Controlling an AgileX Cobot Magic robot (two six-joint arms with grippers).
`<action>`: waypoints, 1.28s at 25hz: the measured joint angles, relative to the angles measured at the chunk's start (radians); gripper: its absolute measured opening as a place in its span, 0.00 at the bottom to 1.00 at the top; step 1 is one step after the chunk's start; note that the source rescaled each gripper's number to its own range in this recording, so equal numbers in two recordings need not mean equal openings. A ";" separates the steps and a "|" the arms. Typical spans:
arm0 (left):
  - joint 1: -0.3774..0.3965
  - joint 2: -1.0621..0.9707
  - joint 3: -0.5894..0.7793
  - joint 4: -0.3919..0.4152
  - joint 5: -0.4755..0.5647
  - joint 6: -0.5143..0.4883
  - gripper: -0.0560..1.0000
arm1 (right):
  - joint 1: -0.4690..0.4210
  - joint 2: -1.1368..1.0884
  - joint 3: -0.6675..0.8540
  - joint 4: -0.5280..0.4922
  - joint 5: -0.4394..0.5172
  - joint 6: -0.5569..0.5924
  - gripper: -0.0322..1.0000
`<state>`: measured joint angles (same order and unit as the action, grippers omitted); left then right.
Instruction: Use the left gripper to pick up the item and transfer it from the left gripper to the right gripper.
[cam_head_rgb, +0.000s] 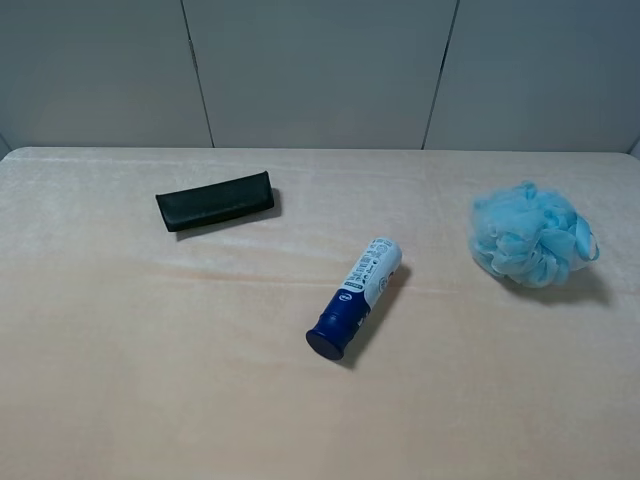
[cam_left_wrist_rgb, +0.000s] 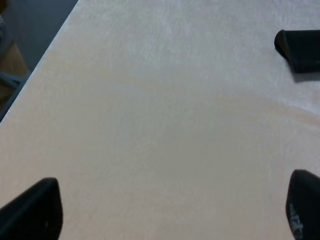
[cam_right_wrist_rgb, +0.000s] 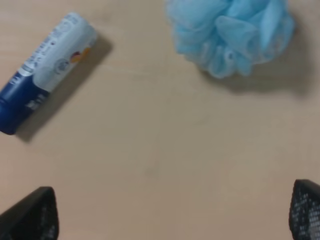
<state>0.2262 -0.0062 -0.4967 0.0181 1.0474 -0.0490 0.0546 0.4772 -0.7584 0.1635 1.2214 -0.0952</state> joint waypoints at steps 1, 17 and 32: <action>0.000 0.000 0.000 0.000 0.000 0.000 0.93 | 0.000 -0.045 0.015 -0.015 0.000 0.003 1.00; 0.000 0.000 0.000 0.000 0.000 0.000 0.93 | 0.000 -0.479 0.207 -0.109 0.003 0.043 1.00; 0.000 0.000 0.000 0.000 0.000 0.000 0.93 | 0.000 -0.483 0.242 -0.169 -0.146 0.062 1.00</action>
<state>0.2262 -0.0062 -0.4967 0.0181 1.0474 -0.0488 0.0546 -0.0061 -0.5162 -0.0054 1.0753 -0.0334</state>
